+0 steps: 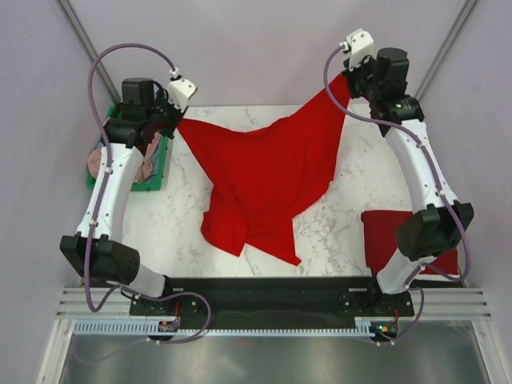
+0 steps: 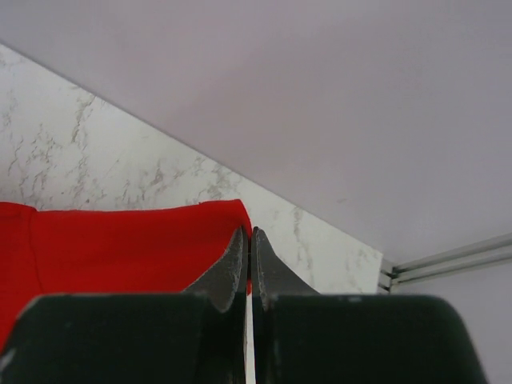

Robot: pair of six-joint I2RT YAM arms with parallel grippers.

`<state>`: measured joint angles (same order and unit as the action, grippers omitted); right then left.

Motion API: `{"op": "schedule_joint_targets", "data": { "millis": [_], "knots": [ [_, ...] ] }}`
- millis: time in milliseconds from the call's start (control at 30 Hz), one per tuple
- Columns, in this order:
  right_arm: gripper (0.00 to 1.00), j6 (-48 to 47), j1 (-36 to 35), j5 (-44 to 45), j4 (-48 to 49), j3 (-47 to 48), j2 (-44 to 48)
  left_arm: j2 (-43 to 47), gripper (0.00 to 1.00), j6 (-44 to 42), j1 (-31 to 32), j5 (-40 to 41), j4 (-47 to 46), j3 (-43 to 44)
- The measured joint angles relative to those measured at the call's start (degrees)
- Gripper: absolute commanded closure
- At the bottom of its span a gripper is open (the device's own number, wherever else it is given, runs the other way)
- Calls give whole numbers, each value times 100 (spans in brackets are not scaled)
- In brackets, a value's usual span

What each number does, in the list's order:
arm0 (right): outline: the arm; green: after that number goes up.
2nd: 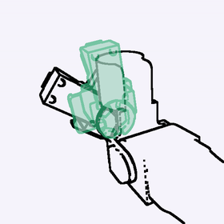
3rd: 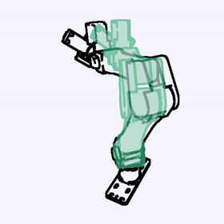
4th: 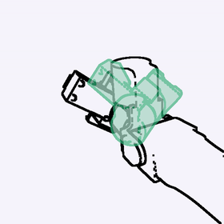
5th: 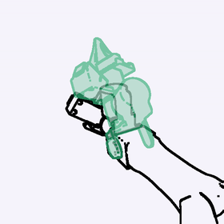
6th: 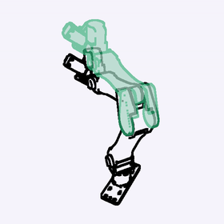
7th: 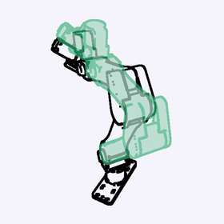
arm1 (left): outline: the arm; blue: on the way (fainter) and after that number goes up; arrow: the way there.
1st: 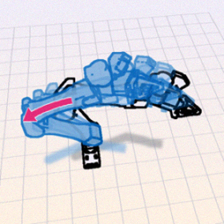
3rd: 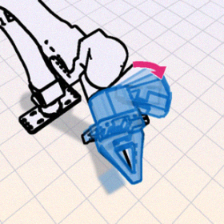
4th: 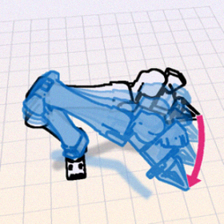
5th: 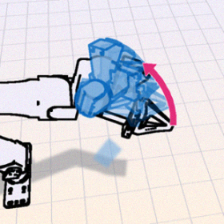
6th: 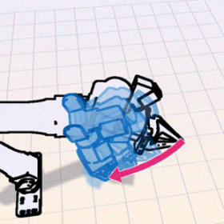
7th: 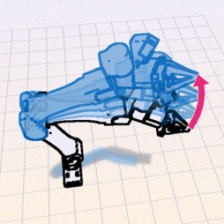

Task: Fold and stack the t-shirts
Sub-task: Flatten the tshirt out

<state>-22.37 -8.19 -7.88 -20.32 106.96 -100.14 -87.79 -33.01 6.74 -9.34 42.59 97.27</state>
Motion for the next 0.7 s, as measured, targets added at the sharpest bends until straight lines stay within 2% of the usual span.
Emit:
{"op": "schedule_joint_targets", "data": {
  "millis": [400,700],
  "knots": [
    [100,-673,9,400,-551,214,2234,1860,98,-74,-68,-151,79,17],
    [100,-774,9,348,-1158,433,3414,2986,98,-68,-68,-310,125,57]
  ]
}}
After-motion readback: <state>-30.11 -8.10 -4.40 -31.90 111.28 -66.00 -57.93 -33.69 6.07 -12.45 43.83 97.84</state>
